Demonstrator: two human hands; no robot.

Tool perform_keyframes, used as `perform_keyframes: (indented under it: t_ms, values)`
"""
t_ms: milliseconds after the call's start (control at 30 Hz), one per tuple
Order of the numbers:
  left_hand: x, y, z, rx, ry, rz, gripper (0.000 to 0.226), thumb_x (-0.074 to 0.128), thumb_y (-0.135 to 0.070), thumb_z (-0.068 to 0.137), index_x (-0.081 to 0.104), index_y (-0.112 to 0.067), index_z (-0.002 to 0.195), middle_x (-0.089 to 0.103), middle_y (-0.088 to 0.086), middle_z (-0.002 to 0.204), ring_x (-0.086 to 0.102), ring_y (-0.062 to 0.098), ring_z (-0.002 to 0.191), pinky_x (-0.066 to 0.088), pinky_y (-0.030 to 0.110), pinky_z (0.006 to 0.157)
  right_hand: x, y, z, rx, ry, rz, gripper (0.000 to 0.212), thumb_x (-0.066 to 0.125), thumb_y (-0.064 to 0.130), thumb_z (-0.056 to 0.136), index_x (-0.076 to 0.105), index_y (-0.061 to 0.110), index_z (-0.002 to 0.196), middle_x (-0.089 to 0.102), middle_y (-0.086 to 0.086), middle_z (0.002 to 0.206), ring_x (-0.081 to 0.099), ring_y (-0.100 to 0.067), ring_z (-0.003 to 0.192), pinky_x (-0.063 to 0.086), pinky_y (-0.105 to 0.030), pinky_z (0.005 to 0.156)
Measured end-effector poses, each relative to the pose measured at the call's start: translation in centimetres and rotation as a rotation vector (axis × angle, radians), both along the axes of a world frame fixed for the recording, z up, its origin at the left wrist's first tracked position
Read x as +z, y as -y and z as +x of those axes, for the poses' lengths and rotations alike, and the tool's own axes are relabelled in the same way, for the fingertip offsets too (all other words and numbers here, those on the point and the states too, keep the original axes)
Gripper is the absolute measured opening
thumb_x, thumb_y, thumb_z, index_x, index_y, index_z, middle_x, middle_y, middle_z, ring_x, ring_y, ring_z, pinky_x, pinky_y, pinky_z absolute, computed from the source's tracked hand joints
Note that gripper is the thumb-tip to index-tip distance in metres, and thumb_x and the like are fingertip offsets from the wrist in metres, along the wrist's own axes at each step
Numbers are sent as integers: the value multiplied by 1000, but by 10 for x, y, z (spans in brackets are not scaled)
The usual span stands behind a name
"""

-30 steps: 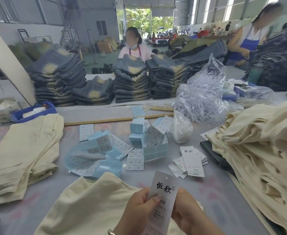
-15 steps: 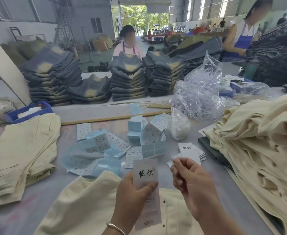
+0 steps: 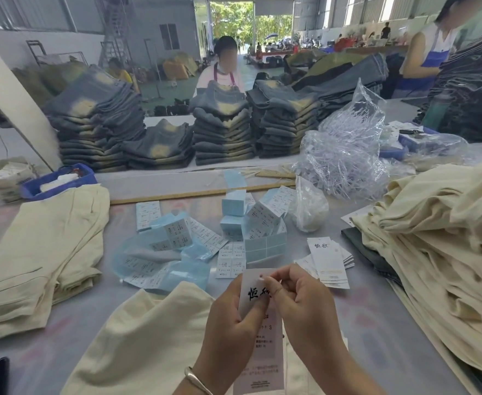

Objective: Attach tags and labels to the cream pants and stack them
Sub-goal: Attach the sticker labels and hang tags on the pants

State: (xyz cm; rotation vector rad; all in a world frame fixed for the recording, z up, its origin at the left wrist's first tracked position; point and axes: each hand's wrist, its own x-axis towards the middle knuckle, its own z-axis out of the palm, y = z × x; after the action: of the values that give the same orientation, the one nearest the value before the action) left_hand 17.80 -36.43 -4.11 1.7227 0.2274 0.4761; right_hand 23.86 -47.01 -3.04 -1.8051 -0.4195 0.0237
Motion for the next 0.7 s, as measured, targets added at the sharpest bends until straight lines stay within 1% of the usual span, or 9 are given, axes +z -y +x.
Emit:
perform_keyframes:
  t_ms: [67,167,233,300,333,433,567,633,700]
  values:
    - [-2,-1,0,10,-1,29,19,62,-32,83,66,-42,99,73,-3,82,70,12,71,53,21,60,-2,0,0,-27,50,-52,13,68,23,88,64,26,76,65,11,62,55,-8,55,50,-38,60]
    - [-4,-2,-1,1,-21,44,21,61,-31,82,66,-43,98,73,-4,82,69,12,71,54,24,61,-4,-2,-2,-60,102,-110,16,66,26,89,59,26,74,59,18,57,49,-7,53,45,-34,57]
    - [-6,-2,-2,2,-40,43,22,61,-30,82,67,-44,98,74,-5,82,69,11,71,54,23,61,-5,-3,-3,-76,133,-128,19,66,26,89,56,28,73,55,15,53,47,-7,52,43,-33,57]
    - [-8,-2,-4,14,-41,60,17,61,-30,81,70,-37,95,73,-6,81,69,10,70,52,20,59,-4,-4,-5,-86,154,-152,17,65,27,90,56,28,76,53,12,52,48,-7,54,44,-35,58]
    - [-8,-3,-4,18,-39,71,15,62,-30,81,70,-33,93,73,-6,81,69,10,71,52,20,59,-4,-5,-7,-91,162,-162,15,64,28,90,57,28,77,56,11,54,51,-9,56,45,-37,59]
    - [-10,-4,-8,13,-25,106,15,61,-31,82,70,-28,93,72,-5,83,68,13,73,54,28,62,-5,-6,-13,-121,177,-176,13,62,29,91,56,29,80,63,8,62,58,-13,61,48,-38,62]
    - [-11,-8,-13,-12,-1,143,18,61,-36,85,70,-23,93,71,2,82,67,24,75,54,42,67,-6,-11,-20,-159,176,-151,12,62,28,91,56,28,80,61,11,59,57,-10,57,48,-36,59]
    - [-11,-11,-16,-85,27,67,26,55,-43,88,71,-26,100,73,2,91,69,22,83,56,38,72,-6,-14,-24,-175,176,-141,12,63,28,91,57,28,80,60,12,58,55,-7,57,47,-34,59]
    - [-9,-16,-19,-133,44,-140,41,46,-51,93,73,-23,108,74,6,102,69,24,96,54,33,83,-6,-17,-28,-176,167,-126,11,61,30,91,59,27,81,64,12,61,59,-8,60,49,-35,62]
